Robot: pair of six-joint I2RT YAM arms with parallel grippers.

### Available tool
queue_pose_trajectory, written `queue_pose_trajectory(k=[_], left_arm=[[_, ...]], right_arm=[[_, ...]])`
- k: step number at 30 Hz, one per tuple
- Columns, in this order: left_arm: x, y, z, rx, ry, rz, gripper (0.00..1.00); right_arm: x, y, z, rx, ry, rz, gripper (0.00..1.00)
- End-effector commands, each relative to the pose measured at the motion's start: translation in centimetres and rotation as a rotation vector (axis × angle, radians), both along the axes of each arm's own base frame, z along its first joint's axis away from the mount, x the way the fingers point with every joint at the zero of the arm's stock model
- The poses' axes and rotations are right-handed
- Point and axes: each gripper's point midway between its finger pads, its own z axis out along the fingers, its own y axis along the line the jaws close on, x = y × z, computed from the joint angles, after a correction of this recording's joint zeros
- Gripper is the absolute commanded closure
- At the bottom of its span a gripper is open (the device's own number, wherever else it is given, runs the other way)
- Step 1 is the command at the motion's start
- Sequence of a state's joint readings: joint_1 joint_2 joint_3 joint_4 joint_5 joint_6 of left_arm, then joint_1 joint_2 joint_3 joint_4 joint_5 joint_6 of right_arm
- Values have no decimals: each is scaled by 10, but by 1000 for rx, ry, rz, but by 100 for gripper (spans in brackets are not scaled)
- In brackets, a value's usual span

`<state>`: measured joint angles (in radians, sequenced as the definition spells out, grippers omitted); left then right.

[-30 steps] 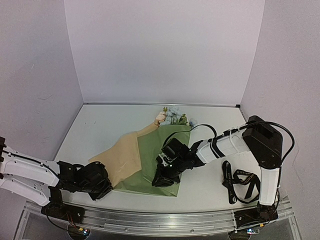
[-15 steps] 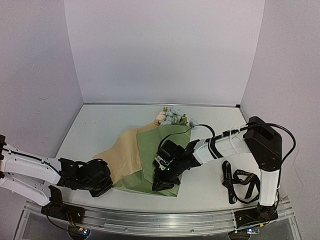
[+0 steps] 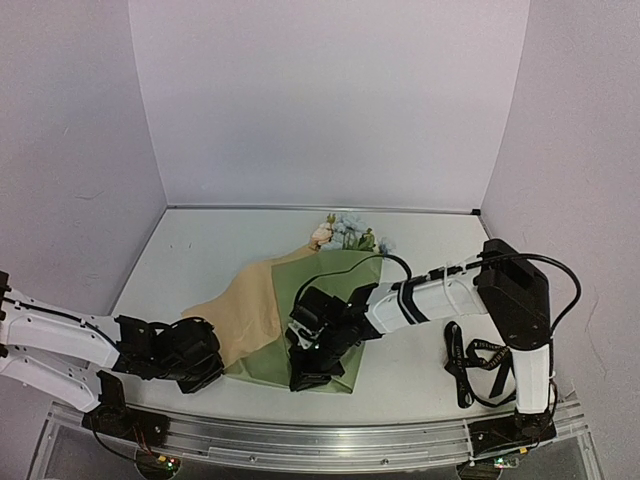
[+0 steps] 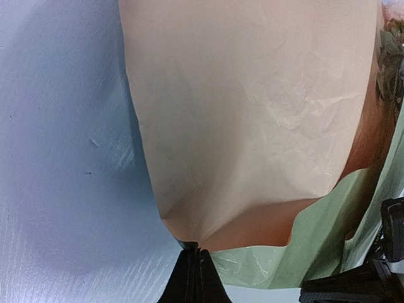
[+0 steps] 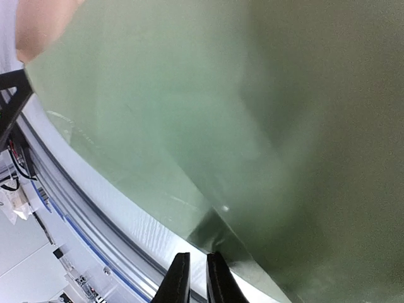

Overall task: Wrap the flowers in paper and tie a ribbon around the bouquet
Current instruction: Pick up the two-thirds-folded wrapping paper from the center of the board.

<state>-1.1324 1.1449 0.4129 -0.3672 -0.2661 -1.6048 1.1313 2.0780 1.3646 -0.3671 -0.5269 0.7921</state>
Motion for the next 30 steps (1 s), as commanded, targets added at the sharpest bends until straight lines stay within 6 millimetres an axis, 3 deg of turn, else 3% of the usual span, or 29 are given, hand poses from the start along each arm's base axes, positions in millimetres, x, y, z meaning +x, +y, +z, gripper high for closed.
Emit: queue_pose_trajectory(k=[1, 8, 22, 26, 30], left_arm=[[8, -9, 19, -17, -50, -14, 100], [13, -19, 42, -33, -132, -89, 100], [21, -87, 133, -85, -511, -449, 100], [18, -102, 143, -112, -568, -524, 100], [18, -98, 144, -117, -589, -515, 100]], right_arm=[[0, 5, -11, -38, -8, -23, 91], [2, 1, -28, -94, 7, -68, 94], [1, -6, -36, -166, 33, -92, 94], [0, -5, -35, -163, 42, -87, 94], [-2, 0, -29, -139, 49, -64, 93]])
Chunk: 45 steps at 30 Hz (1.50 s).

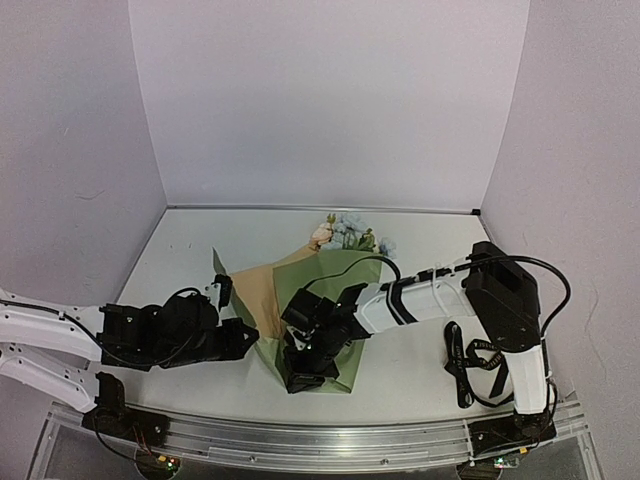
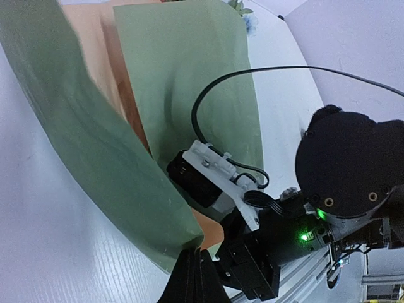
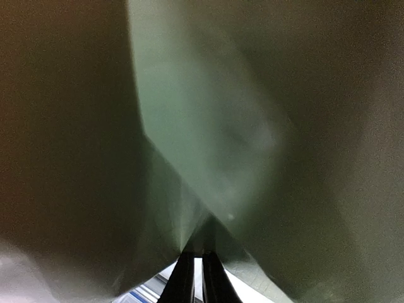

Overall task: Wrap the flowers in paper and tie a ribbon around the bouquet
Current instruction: Pick up the two-thirds-folded wrapping paper from the center of the board, then fold the 2/3-folded wrapping paper at the center of the board.

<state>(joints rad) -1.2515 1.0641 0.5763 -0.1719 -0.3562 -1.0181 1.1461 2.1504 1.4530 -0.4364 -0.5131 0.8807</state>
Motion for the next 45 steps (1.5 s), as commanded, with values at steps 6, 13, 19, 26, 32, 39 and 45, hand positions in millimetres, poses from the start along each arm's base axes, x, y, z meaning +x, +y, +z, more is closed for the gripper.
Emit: queue_pose_trajectory(k=[6, 13, 19, 26, 32, 39, 45], left_arm=[[4, -6, 20, -30, -94, -35, 100], [4, -8, 24, -17, -123, -62, 100], [3, -19, 27, -4, -138, -105, 100], [2, -42, 35, 20, -169, -187, 100], [0, -70, 36, 49, -184, -284, 100], [-5, -107, 29, 88, -183, -413, 100], [-12, -134, 10, 118, -153, -516, 100]], right_arm=[[-2, 7, 16, 33, -7, 56, 92], [-8, 4, 73, 126, -43, 137, 90], [-6, -24, 97, 123, -80, 132, 86], [18, -107, 75, -72, -186, 11, 80], [30, -149, 51, -163, -221, -72, 81], [43, -141, 25, -177, -212, -101, 86], [51, -126, 10, -157, -204, -125, 90]])
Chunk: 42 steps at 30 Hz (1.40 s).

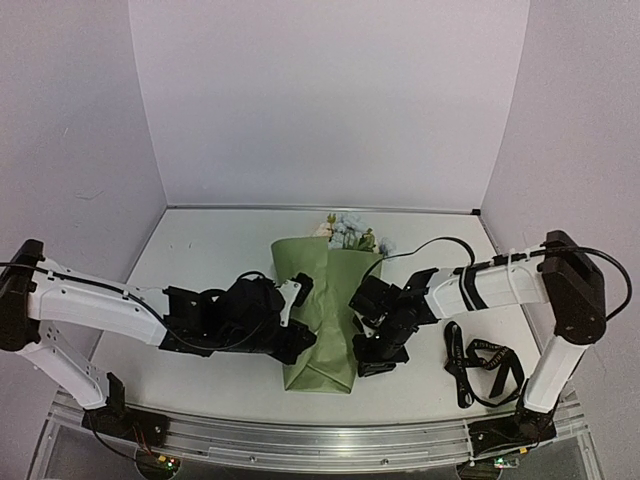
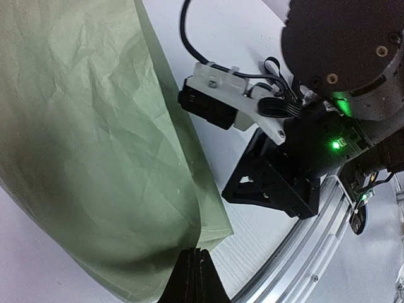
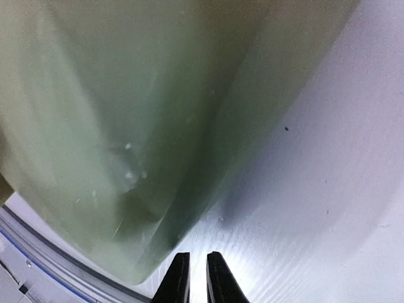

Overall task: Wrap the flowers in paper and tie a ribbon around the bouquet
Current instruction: Fold the 2/3-folded wrapping paper at the center of the board.

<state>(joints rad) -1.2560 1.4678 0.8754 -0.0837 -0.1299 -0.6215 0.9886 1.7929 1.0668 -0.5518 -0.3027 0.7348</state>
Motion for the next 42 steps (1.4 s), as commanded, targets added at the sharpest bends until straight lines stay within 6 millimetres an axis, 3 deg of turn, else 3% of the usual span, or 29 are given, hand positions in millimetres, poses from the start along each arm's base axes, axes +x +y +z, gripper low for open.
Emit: queue_pose_trajectory(k=[1, 8, 14, 17, 22, 25, 29, 33, 36, 39, 42], left_arm=[[-6, -32, 10, -32, -13, -113, 100], [-5, -54, -14, 19, 1, -167, 100], [-6, -65, -25, 37, 24, -194, 100], [-4, -67, -29, 47, 33, -196, 100], [-2, -68, -35, 57, 42, -199, 100], [-1, -69, -36, 59, 45, -202, 100], [1, -70, -37, 59, 47, -198, 100], [2, -69, -39, 63, 50, -197, 100], [3, -68, -41, 67, 55, -195, 100], [4, -68, -41, 65, 56, -194, 100], [5, -69, -42, 62, 60, -194, 100]], right_arm=[[18, 19, 0, 48, -47, -35, 90], [15, -7, 12, 56, -90, -70, 89], [15, -30, 41, 126, -142, -115, 82], [24, -37, 60, 180, -168, -156, 75], [45, -32, 88, 264, -187, -212, 50], [64, -26, 91, 300, -171, -287, 41], [90, -19, 81, 349, -151, -414, 37], [107, -12, 68, 381, -144, -495, 37], [116, -9, 61, 389, -148, -528, 43], [123, -8, 58, 392, -159, -549, 53], [127, -8, 57, 391, -166, -556, 71]])
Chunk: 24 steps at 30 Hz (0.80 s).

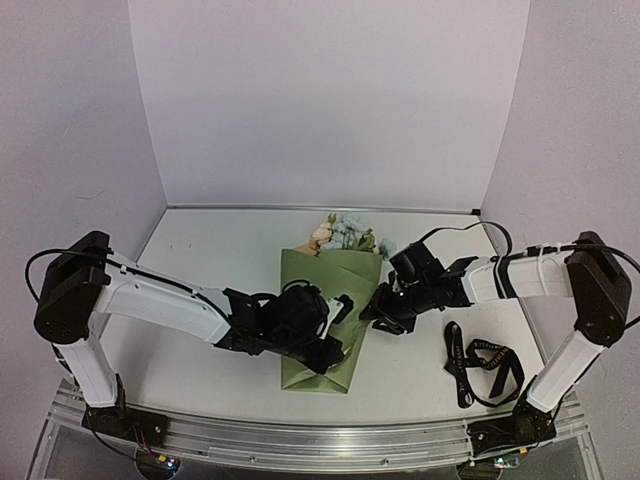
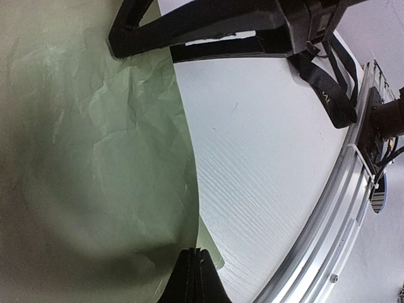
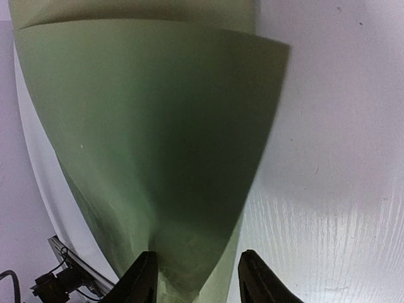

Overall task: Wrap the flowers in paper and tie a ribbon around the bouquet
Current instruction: Fold the 2/3-folded wrapping paper at the center of the board.

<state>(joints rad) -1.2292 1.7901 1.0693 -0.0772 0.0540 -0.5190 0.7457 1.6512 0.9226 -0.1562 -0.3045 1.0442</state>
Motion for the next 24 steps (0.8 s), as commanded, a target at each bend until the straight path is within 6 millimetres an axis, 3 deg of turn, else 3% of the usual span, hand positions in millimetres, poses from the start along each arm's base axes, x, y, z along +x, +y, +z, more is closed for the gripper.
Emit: queue_pose_trajectory(k=[1, 3, 5, 9, 11, 13, 16, 21, 24], left_arm=[[8, -14, 16, -46, -20, -15, 100], [7, -14, 17, -48, -15, -20, 97], [6, -13, 21, -55, -12, -27, 86], [3, -6, 44, -91, -24, -29, 59], [6, 4, 54, -105, -34, -10, 54], [11, 19, 55, -106, -24, 20, 56], [17, 44, 36, -77, 22, 65, 66], [13, 76, 1, -8, 87, 99, 84], [6, 85, -15, 14, 126, 93, 89]], right_arm=[[21, 8, 12, 43, -55, -45, 78], [23, 10, 12, 44, -57, -40, 91], [25, 12, 11, 45, -54, -29, 99], [29, 22, 15, 61, -66, 26, 100], [30, 28, 16, 68, -68, 58, 100], [32, 35, 20, 77, -76, 91, 100], [33, 37, 22, 61, -85, 126, 100], [25, 24, 18, -11, -82, 164, 100], [19, 20, 15, -40, -70, 189, 100]])
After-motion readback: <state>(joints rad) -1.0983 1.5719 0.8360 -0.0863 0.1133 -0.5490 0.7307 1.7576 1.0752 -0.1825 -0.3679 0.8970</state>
